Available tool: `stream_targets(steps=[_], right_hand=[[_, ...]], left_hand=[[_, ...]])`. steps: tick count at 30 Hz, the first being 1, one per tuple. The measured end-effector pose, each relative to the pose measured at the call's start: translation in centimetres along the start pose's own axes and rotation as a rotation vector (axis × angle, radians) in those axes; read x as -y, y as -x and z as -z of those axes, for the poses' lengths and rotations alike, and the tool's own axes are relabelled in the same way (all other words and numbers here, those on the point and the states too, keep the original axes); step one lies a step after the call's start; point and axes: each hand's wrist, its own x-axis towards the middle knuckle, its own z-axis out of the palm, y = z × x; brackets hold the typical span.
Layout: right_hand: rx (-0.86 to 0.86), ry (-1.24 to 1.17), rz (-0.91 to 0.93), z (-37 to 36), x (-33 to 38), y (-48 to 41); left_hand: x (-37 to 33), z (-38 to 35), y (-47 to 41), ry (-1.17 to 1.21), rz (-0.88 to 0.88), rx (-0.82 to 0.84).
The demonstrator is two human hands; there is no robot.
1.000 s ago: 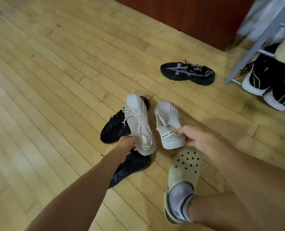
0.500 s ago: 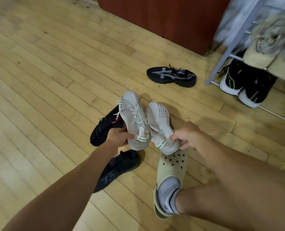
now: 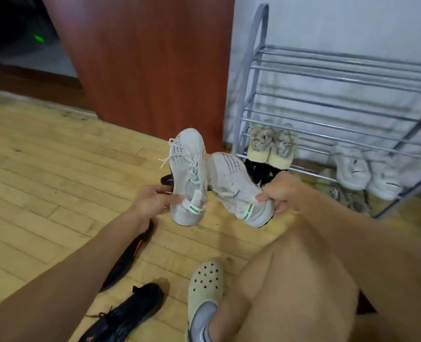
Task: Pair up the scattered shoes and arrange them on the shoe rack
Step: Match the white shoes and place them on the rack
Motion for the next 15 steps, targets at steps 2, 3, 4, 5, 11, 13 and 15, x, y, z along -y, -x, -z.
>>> stream_targets(steps=[2,3,4,5,11,13,15], right_hand=[[-0.044,-0.032,-0.017,2.8,-1.5,0.9],[-0.071,-0.056,-0.026,4.1,-2.3,1.2],[-0.097,-0.087,-0.040,5.3,-3.3,1.4],[-0.119,-0.120,-0.053,6.5,-4.2,1.4],[-0.247,-0.349,-0.127,11.5,-8.6,1.1],[-0.268,-0.404,-0.129,12.7,-9.2,0.4],[-0.288,-0.469,-0.109,13.6,-9.2,-0.5]], left_hand=[[-2.0,-2.0,0.3,-0.018,-0.028,0.033],[-2.8,-3.0,0.4,-0.031,-0.031,0.047],[-3.6,-4.2,0.3,-0.044,-0.029,0.060],[-4.3,-5.5,0.2,-0.057,-0.027,0.074],[-7.5,-12.4,-1.5,-0.063,-0.034,0.158],[-8.7,-14.3,-2.4,-0.055,-0.048,0.181],[-10.1,-16.2,-3.4,-0.037,-0.066,0.189]])
